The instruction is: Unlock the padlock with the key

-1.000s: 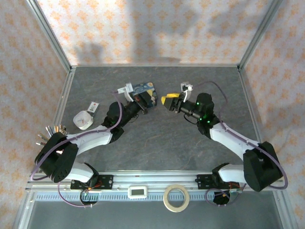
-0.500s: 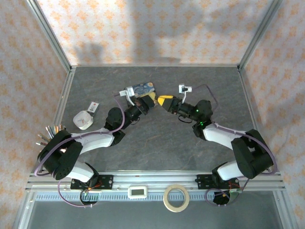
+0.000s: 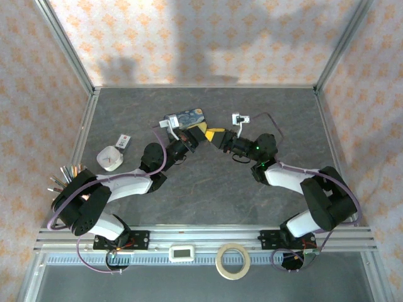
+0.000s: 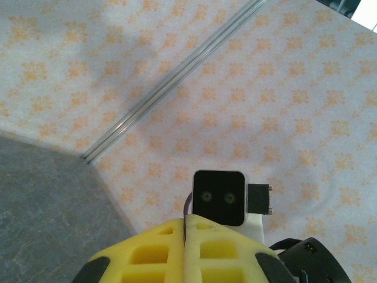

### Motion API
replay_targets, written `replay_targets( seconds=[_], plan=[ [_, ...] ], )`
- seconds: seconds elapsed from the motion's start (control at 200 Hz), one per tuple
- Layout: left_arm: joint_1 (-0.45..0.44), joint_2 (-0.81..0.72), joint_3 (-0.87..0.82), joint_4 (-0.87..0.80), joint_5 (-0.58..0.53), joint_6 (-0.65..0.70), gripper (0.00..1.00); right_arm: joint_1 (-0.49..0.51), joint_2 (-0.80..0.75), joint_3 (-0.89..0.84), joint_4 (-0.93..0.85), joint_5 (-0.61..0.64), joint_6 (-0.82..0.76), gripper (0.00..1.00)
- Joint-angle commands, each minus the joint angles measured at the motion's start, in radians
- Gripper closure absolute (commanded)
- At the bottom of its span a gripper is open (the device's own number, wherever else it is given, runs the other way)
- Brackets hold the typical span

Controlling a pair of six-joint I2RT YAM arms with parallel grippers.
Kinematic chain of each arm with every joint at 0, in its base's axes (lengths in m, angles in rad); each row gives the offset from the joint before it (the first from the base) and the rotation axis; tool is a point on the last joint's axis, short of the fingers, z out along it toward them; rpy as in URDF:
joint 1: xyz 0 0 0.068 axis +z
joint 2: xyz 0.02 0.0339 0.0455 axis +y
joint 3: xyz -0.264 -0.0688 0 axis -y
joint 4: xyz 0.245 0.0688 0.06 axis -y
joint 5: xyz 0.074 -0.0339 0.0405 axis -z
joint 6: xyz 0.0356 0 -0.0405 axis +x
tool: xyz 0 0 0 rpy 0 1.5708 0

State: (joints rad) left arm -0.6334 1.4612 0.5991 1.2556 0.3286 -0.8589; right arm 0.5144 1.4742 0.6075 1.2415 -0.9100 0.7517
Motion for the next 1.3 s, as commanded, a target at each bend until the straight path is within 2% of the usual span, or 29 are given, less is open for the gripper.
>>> replay_targets(
  seconds=[0.0, 0.3, 0.435, 0.641, 0.661, 0.716, 0.746, 0.781, 0.826, 0.926, 1.036, 1.171, 1.296],
  plan=[
    [-0.007, -0.012, -0.006, 0.092, -0.009, -0.017, 1.0, 0.004, 0.015, -0.015, 0.088, -0.018, 0.018, 0.77],
    [-0.009, -0.019, -0.021, 0.115, -0.035, -0.029, 1.0, 0.004, 0.035, -0.008, 0.102, -0.023, 0.035, 0.81],
    [-0.009, -0.018, -0.024, 0.12, -0.042, -0.034, 1.0, 0.004, 0.04, -0.002, 0.106, -0.031, 0.039, 1.0],
    [-0.01, -0.007, -0.021, 0.135, -0.03, -0.06, 1.0, 0.003, 0.049, 0.001, 0.108, -0.017, 0.037, 1.0],
    [-0.009, -0.008, -0.022, 0.131, -0.035, -0.059, 0.9, 0.003, 0.051, 0.002, 0.106, -0.015, 0.037, 1.0],
    [-0.006, -0.022, -0.036, 0.112, -0.057, -0.056, 0.5, -0.003, 0.055, 0.005, 0.089, -0.011, 0.033, 1.0],
    [0.0, -0.036, -0.046, 0.097, -0.073, -0.054, 0.33, -0.008, 0.055, 0.006, 0.077, -0.008, 0.028, 1.0],
    [0.013, -0.057, -0.064, 0.075, -0.095, -0.052, 0.17, -0.015, 0.054, 0.003, 0.069, -0.006, 0.022, 1.0],
    [0.038, -0.09, -0.092, 0.041, -0.122, -0.05, 0.08, -0.023, 0.052, 0.001, 0.052, -0.004, 0.012, 1.0],
    [0.115, -0.168, -0.132, -0.15, -0.173, -0.067, 0.07, -0.04, 0.04, -0.005, -0.019, 0.001, -0.041, 1.0],
    [0.187, -0.211, -0.146, -0.37, -0.171, -0.055, 0.1, -0.049, 0.015, -0.006, -0.146, 0.03, -0.133, 1.0],
    [0.194, -0.209, -0.147, -0.55, -0.181, -0.004, 0.19, -0.051, -0.018, 0.013, -0.344, 0.084, -0.258, 1.0],
    [0.192, -0.133, -0.105, -0.69, -0.171, 0.036, 0.27, -0.051, -0.045, 0.046, -0.55, 0.181, -0.383, 1.0]
  ],
)
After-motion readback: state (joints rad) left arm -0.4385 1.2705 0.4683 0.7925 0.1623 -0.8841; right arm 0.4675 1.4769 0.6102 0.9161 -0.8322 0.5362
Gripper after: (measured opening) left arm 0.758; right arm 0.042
